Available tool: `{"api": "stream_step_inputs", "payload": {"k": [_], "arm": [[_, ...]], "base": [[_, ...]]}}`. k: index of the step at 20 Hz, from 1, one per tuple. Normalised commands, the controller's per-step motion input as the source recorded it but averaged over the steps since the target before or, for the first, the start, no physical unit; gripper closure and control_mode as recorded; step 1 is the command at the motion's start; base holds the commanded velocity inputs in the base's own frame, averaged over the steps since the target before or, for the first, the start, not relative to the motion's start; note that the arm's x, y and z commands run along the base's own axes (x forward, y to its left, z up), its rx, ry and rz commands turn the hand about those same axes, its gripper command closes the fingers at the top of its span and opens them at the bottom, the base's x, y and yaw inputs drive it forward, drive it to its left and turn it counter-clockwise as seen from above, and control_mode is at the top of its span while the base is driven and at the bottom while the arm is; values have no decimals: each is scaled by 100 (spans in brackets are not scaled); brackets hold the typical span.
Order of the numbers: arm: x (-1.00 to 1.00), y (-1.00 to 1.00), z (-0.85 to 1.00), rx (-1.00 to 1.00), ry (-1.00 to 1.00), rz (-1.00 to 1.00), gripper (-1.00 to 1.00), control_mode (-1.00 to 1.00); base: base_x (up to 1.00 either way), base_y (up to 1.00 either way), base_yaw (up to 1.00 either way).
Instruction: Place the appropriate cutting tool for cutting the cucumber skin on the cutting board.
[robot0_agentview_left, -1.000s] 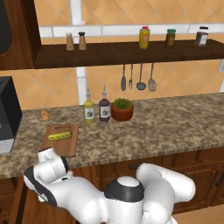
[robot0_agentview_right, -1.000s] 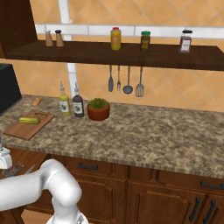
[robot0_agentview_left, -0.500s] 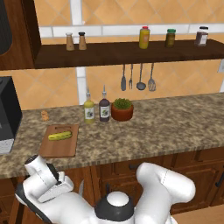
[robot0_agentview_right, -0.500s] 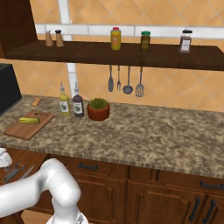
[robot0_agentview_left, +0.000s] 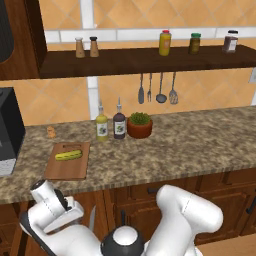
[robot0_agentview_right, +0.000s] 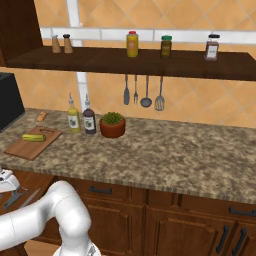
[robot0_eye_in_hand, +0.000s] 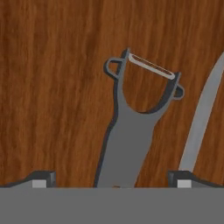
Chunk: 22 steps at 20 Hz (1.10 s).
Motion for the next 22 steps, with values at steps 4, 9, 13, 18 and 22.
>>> {"api": "stream_step_inputs", "payload": {"k": [4,9,13,18,22], "arm": [[-8,0,-34,10,-1,0,-100,-100],[-17,-4,-14,8,-9,0,-100,-100],[-8,-8,-11,6,-8,0,-100,-100],[-7,-21,0,2,-10,-3,-100,-100],[0,-20,0,2,-10,-5,-100,-100]], "base": [[0,0,0],[0,0,0],[0,0,0],[0,0,0],[0,0,0]]}}
